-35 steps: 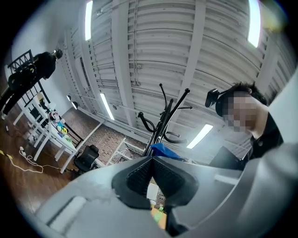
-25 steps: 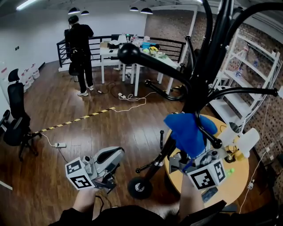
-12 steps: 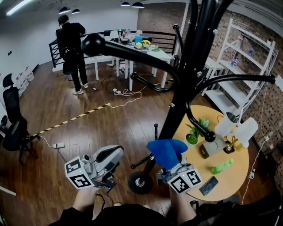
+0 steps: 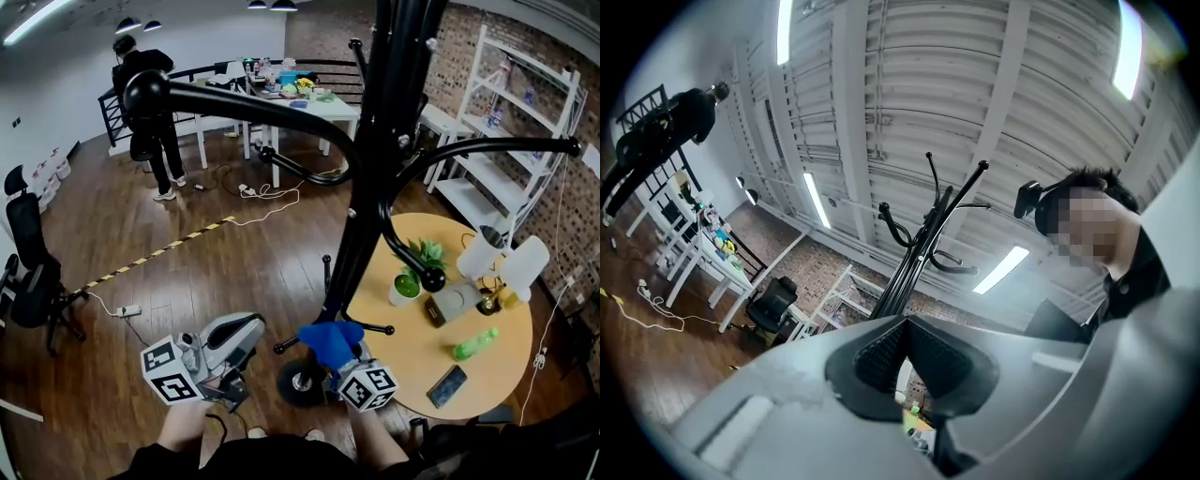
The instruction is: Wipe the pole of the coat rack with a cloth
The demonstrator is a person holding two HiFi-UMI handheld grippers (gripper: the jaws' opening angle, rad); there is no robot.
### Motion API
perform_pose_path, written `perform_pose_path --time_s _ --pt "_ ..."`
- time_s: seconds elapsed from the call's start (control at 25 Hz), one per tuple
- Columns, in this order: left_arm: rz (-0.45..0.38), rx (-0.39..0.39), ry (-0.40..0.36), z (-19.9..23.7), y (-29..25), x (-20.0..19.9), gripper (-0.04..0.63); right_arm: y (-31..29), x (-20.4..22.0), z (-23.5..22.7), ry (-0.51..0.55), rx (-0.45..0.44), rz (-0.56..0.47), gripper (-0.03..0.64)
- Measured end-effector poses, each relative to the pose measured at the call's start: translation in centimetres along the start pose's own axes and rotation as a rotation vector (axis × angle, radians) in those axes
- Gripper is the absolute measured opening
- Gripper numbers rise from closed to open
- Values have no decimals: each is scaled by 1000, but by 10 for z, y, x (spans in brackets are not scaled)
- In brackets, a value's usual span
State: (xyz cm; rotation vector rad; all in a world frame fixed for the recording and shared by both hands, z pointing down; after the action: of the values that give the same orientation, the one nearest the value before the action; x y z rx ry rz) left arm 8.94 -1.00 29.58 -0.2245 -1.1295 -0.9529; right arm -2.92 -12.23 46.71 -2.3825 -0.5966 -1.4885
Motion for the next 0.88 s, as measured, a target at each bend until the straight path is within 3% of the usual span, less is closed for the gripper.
perform_pose_path --time_s 0.16,0.28,0.68,0.88 --pt "1 -5 -2 0 1 2 2 0 9 -9 -34 12 15 31" --pt "-7 -9 -7 0 2 0 2 1 -9 0 -76 -6 -21 31" --pt "-49 -26 -23 1 14 -8 2 5 -183 84 92 -163 -348 31" --pt "-104 -44 -38 5 30 -19 2 5 -252 118 179 -235 -436 31"
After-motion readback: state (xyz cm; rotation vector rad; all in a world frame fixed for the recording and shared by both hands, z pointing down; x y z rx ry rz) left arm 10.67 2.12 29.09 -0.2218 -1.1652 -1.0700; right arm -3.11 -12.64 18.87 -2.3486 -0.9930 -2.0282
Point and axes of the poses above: the fingertips, and each gripper's own axes: y backward along the fingers, z to its left, x out of its underside, the point moved 1 cm from there along y, backward along the fingers, and after that the axes turned 6 degrees about z, right-handed, at the moved point
